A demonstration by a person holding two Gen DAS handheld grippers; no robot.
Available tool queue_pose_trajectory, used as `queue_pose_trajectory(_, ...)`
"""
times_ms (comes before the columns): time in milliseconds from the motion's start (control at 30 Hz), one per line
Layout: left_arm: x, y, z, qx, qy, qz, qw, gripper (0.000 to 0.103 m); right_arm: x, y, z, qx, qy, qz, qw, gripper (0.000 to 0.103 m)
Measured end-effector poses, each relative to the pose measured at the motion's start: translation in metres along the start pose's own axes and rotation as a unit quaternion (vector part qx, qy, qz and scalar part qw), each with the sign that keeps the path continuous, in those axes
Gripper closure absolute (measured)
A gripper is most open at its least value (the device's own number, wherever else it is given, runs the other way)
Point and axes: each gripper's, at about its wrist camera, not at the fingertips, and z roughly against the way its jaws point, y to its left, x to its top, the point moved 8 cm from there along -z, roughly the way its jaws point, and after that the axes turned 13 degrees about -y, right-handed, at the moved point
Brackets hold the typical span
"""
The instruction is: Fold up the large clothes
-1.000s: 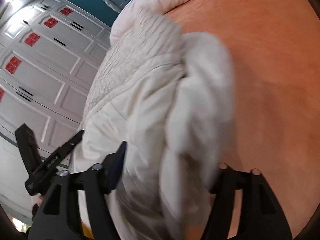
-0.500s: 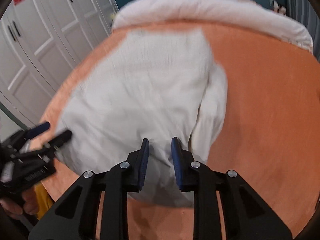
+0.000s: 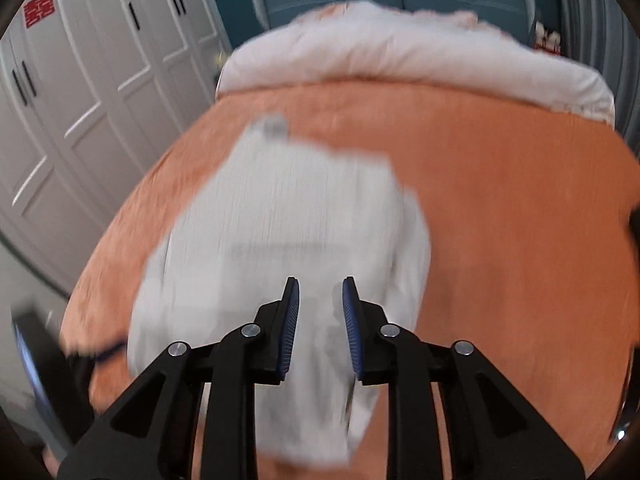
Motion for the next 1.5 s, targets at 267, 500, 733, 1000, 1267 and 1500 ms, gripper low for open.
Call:
queue_pose_trajectory(267, 0.0, 0.0, -0.005, -0.017, 0.006, 0.007, 0.9998, 0.014, -0.03, -0.058, -0.104, -0.075, 0.063, -0.008, 0.995, 0.081)
queue_pose_trajectory(500, -0.003, 0.0, -0.01, -0.009, 0.017, 0.012, 0.9997, 0.013, -0.016, -0.032, -0.061, -0.038, 0.042, -0.058, 0.997, 0.078)
queue_pose_trajectory(733, -0.004, -0.003, -0.007, -0.001, 0.015, 0.004, 0.9999, 0.013, -0.116, -0.005, -0.013, 0.002, 0.113, -0.037, 0.993, 0.076)
queue_pose_trajectory(1000, 0.0, 0.002, 0.018, 0.005, 0.002, 0.014, 0.9999, 0.014, -0.054, -0.008, -0.002, -0.027, 0.046, -0.02, 0.998, 0.076)
queue_pose_trajectory(1267, 0.021, 0.024, 0.033, 0.024, -0.018, 0.032, 0.999, 0.014, -0.012, -0.043, -0.104, -0.102, 0.098, -0.024, 0.99, 0.053)
queue_pose_trajectory(1500, 0.01, 0.026, 0.031, 0.021, -0.011, 0.05, 0.9985, 0.014, -0.026, -0.002, 0.003, -0.043, -0.003, -0.044, 0.998, 0.057)
